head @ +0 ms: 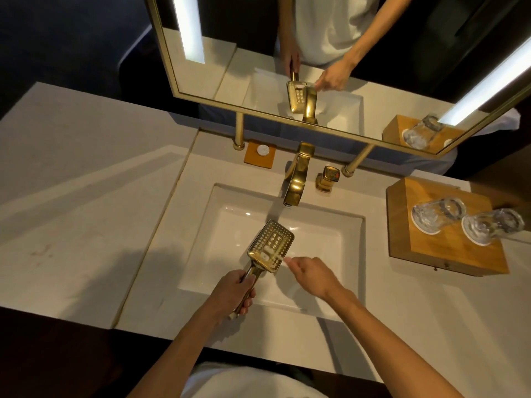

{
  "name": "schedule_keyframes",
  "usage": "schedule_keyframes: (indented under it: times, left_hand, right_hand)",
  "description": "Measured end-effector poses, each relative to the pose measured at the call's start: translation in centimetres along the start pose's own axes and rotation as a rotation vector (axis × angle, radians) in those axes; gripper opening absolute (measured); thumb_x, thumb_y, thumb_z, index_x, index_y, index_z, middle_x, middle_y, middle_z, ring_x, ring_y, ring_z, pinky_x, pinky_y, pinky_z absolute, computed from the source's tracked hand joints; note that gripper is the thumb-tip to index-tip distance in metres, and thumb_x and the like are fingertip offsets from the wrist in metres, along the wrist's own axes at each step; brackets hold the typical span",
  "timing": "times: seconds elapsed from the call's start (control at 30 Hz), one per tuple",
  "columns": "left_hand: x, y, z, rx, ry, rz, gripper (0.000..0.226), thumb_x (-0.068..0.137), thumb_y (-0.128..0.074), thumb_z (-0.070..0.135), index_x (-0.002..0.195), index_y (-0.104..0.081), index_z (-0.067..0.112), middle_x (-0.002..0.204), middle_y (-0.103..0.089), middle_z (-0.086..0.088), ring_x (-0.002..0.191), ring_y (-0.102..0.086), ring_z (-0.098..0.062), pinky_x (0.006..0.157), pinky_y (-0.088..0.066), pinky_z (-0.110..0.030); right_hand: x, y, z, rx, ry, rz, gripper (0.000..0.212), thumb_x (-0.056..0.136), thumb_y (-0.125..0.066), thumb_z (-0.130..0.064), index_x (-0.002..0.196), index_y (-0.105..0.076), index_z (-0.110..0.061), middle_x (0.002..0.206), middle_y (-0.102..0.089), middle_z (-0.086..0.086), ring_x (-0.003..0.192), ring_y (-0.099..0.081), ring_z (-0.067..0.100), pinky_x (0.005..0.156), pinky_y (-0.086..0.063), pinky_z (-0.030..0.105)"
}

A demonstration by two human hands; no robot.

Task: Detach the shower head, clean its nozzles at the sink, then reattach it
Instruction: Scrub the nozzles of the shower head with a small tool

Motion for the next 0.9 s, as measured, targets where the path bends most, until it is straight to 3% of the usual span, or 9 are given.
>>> schedule_keyframes:
  times: [0.1, 0.4, 0.53, 0.67, 0.83, 0.9]
  left_hand:
    - [0.0, 0.1, -0.2, 0.004, 0.006, -0.002, 0.023, 0.101, -0.046, 0.019, 0.088, -0.055, 0.004, 0.068, -0.057, -0.009, 0.046, -0.049, -0.016, 0.041, -0.041, -0.026]
    - [0.4, 0.2, -0.2, -0.004, 0.005, -0.003, 0.023, 0.101, -0.046, 0.019, 0.087, -0.055, 0.003, 0.068, -0.057, -0.01, 0.047, -0.049, -0.018, 0.043, -0.04, -0.027]
    - [0.3, -0.1, -0.2, -0.003, 0.001, 0.01, 0.024, 0.101, -0.046, 0.02, 0.085, -0.055, 0.004, 0.068, -0.057, -0.01, 0.047, -0.049, -0.017, 0.042, -0.041, -0.027]
    - [0.5, 0.0, 0.1, -0.015, -0.002, 0.004, 0.024, 0.101, -0.047, 0.02, 0.086, -0.056, 0.004, 0.067, -0.057, -0.009, 0.048, -0.049, -0.017, 0.042, -0.041, -0.027]
    - [0.7, -0.2, 0.1, -0.009, -0.001, -0.007, 0.024, 0.101, -0.047, 0.021, 0.087, -0.056, 0.003, 0.069, -0.057, -0.01, 0.048, -0.049, -0.018, 0.043, -0.041, -0.028]
    - [0.8, -0.4, 0.2, -0.008, -0.004, -0.005, 0.025, 0.101, -0.048, 0.023, 0.087, -0.057, 0.003, 0.068, -0.057, -0.01, 0.048, -0.049, -0.018, 0.043, -0.042, -0.028]
  right_hand:
    - [-0.8, -1.0, -0.6, -0.032, 0.029, -0.006, 0.05, 0.102, -0.026, -0.057, 0.061, -0.041, -0.032, 0.061, -0.049, -0.011, 0.066, -0.05, 0.017, 0.061, -0.039, 0.033]
    - [-0.5, -0.6, -0.6, 0.048, -0.014, -0.075, 0.051, 0.103, -0.03, -0.054, 0.059, -0.041, -0.03, 0.062, -0.048, -0.008, 0.06, -0.045, 0.01, 0.063, -0.038, 0.032]
    - [0.0, -0.3, -0.5, -0.008, -0.056, 0.007, 0.053, 0.101, -0.026, -0.06, 0.061, -0.044, -0.03, 0.063, -0.051, -0.008, 0.066, -0.052, 0.017, 0.064, -0.044, 0.036]
    - [-0.5, -0.4, -1.0, 0.043, -0.028, -0.059, 0.052, 0.102, -0.028, -0.056, 0.06, -0.042, -0.029, 0.063, -0.049, -0.008, 0.063, -0.047, 0.014, 0.067, -0.042, 0.037]
    - [-0.2, 0.4, -0.2, 0.011, -0.079, 0.068, 0.052, 0.1, -0.025, -0.06, 0.063, -0.045, -0.029, 0.064, -0.052, -0.009, 0.067, -0.054, 0.019, 0.061, -0.041, 0.033]
    - [-0.4, -0.2, -0.8, 0.027, -0.04, 0.031, 0.053, 0.1, -0.026, -0.061, 0.063, -0.046, -0.028, 0.064, -0.053, -0.007, 0.065, -0.052, 0.018, 0.06, -0.041, 0.034]
Point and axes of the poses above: each hand's wrist, its own x-axis towards the middle knuckle, its own y-axis out of the back of the hand, z = x × y, the point moved 1 cm from there along x, towards the middle knuckle
